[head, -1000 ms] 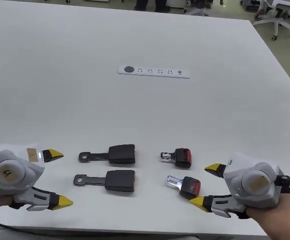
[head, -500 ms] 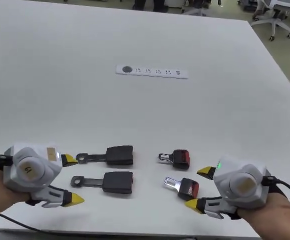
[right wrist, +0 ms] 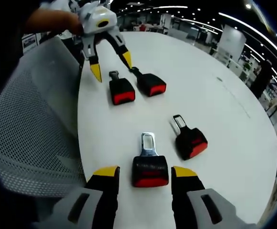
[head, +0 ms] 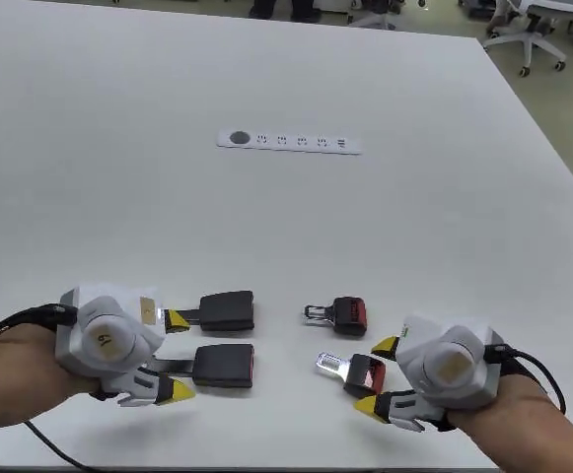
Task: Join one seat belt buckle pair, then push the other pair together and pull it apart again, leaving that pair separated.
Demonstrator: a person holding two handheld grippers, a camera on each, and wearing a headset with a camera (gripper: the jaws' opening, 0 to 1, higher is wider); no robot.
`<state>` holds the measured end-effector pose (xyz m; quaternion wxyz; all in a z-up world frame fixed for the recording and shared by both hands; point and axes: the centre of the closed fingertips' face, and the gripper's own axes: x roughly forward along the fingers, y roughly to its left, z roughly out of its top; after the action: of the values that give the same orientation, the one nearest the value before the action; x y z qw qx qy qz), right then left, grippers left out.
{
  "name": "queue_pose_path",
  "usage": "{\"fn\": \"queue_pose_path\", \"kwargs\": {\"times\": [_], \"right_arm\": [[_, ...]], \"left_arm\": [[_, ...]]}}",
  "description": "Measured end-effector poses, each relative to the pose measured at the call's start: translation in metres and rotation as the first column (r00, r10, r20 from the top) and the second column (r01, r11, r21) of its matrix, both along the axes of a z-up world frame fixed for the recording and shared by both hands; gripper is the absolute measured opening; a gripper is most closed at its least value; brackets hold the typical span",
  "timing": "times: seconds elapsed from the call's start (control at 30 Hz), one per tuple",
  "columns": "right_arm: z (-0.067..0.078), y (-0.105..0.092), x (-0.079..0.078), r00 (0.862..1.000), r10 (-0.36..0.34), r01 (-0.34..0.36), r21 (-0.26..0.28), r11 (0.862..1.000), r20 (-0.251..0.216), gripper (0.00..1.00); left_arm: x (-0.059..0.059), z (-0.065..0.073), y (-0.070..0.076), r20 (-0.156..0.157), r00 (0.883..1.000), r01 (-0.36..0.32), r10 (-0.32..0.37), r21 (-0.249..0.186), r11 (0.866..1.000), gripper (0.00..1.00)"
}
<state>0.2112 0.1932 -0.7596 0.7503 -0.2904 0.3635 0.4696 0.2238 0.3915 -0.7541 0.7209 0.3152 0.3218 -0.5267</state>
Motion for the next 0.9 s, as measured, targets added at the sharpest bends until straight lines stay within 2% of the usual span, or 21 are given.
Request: {"fn": "queue_pose_path", "kwargs": {"times": [0.33, 0.5, 0.57, 0.6, 0.67, 0.7, 0.73, 0.9], "right_arm": [[-0.013, -0.004, 0.003, 1.000, 0.013, -0.013, -0.020, 1.000, -0.019, 0.41], [-0.018, -0.003, 0.005, 0.999, 0.020, -0.021, -0.025, 0.999, -0.029, 0.39], [-0.018, -0.004, 0.006, 0.999, 0.025, -0.026, -0.027, 0.999, -0.036, 0.37], [-0.018, -0.003, 0.006, 0.999, 0.028, -0.029, -0.026, 0.999, -0.036, 0.35], [-0.021, -0.006, 0.008, 0.998, 0.039, -0.041, -0.038, 0.998, -0.040, 0.34], [-0.021, -0.007, 0.008, 0.998, 0.042, -0.043, -0.044, 0.998, -0.040, 0.34], [-0.021, -0.008, 0.008, 0.998, 0.042, -0.044, -0.046, 0.998, -0.043, 0.34], [-0.019, -0.007, 0.009, 0.997, 0.058, -0.060, -0.034, 0.998, -0.057, 0.33]], "left_arm": [[0.002, -0.011, -0.015, -0.030, 0.999, 0.037, -0.037, 0.008, 0.999, 0.43], [-0.001, -0.018, -0.020, -0.040, 0.997, 0.071, -0.069, 0.029, 0.997, 0.40], [-0.001, -0.023, -0.022, -0.057, 0.996, 0.062, -0.062, 0.014, 0.998, 0.40], [-0.001, -0.020, -0.023, -0.061, 0.996, 0.060, -0.059, 0.010, 0.998, 0.39], [-0.001, -0.022, -0.023, -0.048, 0.996, 0.078, -0.076, 0.033, 0.996, 0.39], [-0.002, -0.022, -0.024, -0.052, 0.996, 0.077, -0.075, 0.035, 0.996, 0.39], [-0.001, -0.022, -0.025, -0.056, 0.996, 0.068, -0.066, 0.022, 0.997, 0.39], [0.001, -0.023, -0.024, -0.060, 0.996, 0.067, -0.066, 0.020, 0.998, 0.36]]}}
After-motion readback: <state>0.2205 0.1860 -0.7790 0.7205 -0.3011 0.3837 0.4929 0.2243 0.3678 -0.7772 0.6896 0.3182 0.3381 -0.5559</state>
